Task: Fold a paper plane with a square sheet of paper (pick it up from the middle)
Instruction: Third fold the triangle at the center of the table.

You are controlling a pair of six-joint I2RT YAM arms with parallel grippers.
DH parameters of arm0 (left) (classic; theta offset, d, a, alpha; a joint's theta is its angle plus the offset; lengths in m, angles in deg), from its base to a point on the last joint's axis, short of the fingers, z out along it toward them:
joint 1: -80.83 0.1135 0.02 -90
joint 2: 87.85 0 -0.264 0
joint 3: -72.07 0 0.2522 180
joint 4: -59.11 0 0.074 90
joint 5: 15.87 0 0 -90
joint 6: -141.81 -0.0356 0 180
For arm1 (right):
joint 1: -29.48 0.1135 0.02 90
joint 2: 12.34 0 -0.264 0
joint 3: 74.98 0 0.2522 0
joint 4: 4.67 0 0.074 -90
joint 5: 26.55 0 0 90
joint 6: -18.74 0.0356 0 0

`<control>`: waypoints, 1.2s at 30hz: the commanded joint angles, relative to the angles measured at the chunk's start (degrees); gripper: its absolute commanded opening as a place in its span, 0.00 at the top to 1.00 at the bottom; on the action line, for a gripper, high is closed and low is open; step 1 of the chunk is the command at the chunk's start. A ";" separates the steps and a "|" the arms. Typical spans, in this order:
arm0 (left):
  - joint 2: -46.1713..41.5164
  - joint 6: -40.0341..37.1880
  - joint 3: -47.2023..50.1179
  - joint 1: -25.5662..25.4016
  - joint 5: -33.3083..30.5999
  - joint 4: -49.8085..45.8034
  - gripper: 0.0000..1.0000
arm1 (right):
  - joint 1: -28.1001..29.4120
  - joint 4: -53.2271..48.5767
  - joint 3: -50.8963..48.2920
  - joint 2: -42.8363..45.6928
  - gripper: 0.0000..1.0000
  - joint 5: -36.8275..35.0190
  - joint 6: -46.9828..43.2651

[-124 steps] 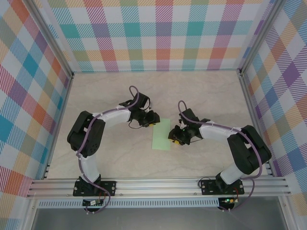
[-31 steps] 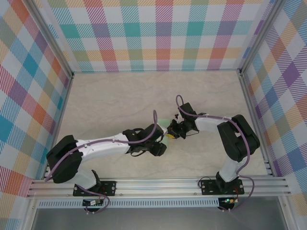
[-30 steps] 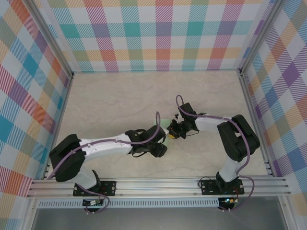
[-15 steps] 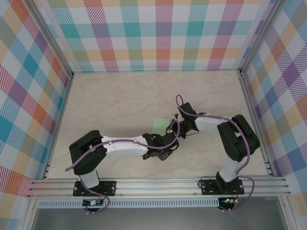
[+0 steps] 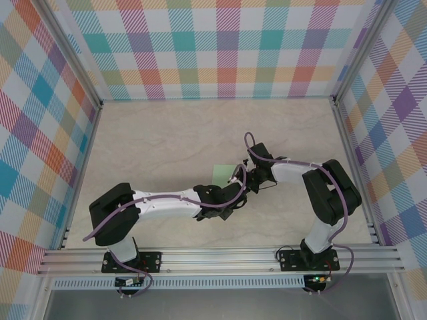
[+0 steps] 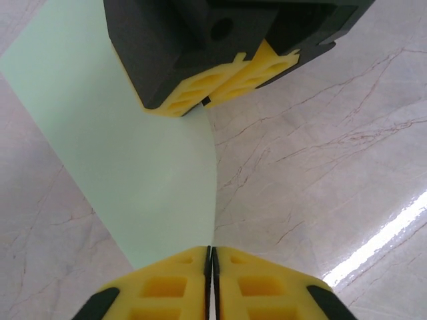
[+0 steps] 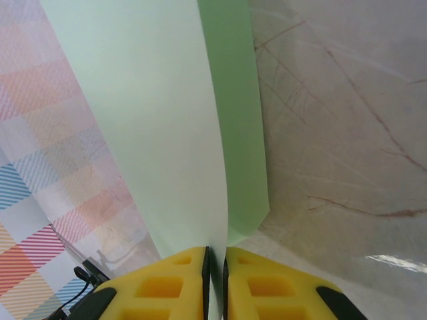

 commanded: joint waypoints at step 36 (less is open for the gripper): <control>-3.92 -2.71 2.78 16.10 30.11 0.80 1.00 | -1.29 -19.76 26.00 -19.69 0.93 -1.83 -18.38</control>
